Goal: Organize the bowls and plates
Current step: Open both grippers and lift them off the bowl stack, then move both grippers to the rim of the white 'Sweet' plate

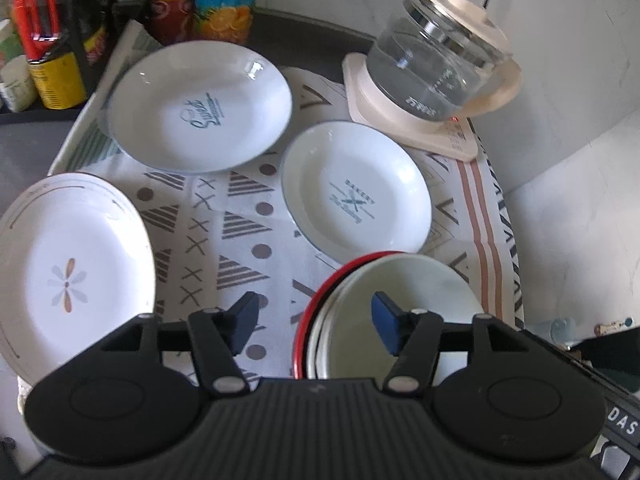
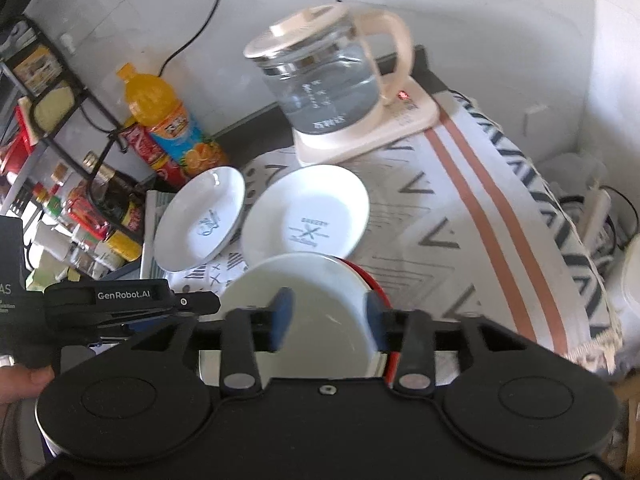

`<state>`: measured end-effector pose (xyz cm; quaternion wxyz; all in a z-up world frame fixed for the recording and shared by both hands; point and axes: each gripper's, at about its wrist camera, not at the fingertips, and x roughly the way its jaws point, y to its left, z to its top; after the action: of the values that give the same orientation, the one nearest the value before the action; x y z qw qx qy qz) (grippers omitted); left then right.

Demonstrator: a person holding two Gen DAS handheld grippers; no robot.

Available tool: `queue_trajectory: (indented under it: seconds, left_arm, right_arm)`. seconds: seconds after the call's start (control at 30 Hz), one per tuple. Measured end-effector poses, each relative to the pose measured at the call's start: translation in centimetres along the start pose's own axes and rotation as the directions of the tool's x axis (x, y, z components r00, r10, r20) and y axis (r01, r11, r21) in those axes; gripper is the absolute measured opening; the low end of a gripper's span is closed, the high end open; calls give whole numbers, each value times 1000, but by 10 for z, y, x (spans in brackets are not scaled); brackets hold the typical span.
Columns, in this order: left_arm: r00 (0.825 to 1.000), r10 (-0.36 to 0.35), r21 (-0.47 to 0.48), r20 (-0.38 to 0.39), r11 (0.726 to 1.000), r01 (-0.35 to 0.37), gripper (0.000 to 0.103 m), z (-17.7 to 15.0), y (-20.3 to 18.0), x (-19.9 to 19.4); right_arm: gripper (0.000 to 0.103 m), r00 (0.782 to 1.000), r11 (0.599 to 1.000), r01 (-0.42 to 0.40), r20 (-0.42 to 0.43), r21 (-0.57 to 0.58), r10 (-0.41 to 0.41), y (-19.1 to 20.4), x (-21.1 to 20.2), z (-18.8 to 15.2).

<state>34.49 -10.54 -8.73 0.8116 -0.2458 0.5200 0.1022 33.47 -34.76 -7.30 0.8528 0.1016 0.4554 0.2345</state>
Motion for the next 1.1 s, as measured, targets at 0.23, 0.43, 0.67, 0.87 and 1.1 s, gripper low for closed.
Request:
queue_trajectory:
  seconds: [0.23,0.43,0.67,0.87,1.1]
  left_arm:
    - [996,76,-77,35,994,-73,72,-4,16,-11]
    - [989,137,-163,52,979,-127,77,-9,36,-20]
    - [978,196,-227,67,958,-176,85,-14,57,-35]
    - [975,213,-273,69,944,-187,85,-12,76,-41]
    - [978,196,-294,68,941,-168,85,-2,101,-42]
  right_arm:
    - [79,997,991,-79,-31,-106,76,19,14,12]
    - [88,988,975,-145,-72,-167,134,32,26,20]
    - [92,977,953,-200,-121,-226,176,56,39,24]
    - [93,972,943,-216,-147,-253,183,74,49,28]
    - [93,971,936,-216,-164,-279,175,99,67,33]
